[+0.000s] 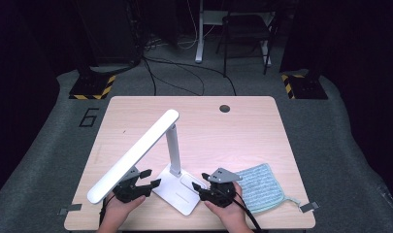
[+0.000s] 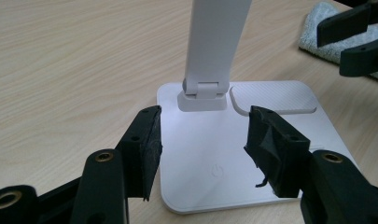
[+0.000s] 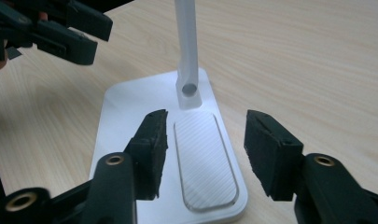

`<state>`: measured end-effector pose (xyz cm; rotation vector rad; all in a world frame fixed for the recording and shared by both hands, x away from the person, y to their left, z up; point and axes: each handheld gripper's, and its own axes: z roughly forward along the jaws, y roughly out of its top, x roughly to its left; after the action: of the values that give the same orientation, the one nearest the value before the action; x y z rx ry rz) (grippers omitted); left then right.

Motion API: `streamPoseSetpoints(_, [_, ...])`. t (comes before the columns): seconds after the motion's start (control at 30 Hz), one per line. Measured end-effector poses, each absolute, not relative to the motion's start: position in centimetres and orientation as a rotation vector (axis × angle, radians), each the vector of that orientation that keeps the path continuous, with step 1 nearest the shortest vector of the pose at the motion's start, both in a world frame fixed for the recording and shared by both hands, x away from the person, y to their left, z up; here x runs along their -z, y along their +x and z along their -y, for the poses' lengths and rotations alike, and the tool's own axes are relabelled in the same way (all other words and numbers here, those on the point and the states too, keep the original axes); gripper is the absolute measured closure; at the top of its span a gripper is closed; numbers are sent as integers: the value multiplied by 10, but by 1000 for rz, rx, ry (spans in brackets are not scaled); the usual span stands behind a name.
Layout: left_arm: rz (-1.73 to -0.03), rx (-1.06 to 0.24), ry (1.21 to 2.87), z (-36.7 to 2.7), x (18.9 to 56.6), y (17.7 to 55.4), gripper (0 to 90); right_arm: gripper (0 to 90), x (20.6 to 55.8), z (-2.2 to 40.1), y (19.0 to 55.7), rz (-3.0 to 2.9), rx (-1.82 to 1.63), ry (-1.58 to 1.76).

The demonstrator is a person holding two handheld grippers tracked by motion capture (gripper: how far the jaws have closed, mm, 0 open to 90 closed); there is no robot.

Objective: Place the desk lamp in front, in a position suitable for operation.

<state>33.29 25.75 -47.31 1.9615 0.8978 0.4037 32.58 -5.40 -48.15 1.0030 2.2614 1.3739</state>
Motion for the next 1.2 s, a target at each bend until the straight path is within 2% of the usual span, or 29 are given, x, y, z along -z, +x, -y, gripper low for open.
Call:
streamPoseSetpoints(0.2, [-896, -405, 1964, -257, 474, 333, 448, 519, 501, 54, 321, -2272, -1309, 1037])
streamPoseSetpoints(0.7, [-886, -403, 1968, -255, 476, 333, 442, 462, 520, 52, 321, -2273, -1208, 1056])
streamPoseSetpoints(1.2, [-875, -378, 1967, -255, 474, 337, 434, 578, 518, 55, 341, -2252, -1180, 1095])
